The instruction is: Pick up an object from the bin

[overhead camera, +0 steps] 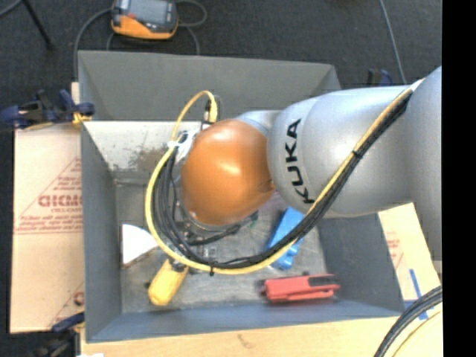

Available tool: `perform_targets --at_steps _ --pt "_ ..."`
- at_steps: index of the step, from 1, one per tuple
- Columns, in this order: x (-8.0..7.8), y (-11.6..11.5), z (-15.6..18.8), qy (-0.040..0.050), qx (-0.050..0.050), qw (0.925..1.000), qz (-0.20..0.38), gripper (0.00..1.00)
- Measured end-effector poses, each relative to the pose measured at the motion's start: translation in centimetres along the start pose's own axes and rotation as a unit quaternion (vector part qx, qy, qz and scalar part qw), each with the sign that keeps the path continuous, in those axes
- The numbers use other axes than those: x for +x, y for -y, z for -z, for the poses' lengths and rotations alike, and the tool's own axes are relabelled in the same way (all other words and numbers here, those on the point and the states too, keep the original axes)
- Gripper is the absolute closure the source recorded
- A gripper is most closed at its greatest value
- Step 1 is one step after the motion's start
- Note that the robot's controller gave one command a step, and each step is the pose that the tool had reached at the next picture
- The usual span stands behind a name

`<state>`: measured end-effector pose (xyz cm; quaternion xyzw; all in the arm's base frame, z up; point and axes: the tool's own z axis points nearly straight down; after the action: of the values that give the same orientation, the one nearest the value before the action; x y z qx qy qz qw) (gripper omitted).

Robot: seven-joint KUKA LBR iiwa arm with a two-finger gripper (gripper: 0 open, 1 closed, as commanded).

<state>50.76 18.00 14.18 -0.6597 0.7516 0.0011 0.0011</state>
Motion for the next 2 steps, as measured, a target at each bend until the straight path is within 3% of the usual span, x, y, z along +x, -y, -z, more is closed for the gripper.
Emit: perform_targets --at_steps 2 --pt "0.03 -0.01 -0.01 -0.0012 -0.001 1.0 -0.001 1.0"
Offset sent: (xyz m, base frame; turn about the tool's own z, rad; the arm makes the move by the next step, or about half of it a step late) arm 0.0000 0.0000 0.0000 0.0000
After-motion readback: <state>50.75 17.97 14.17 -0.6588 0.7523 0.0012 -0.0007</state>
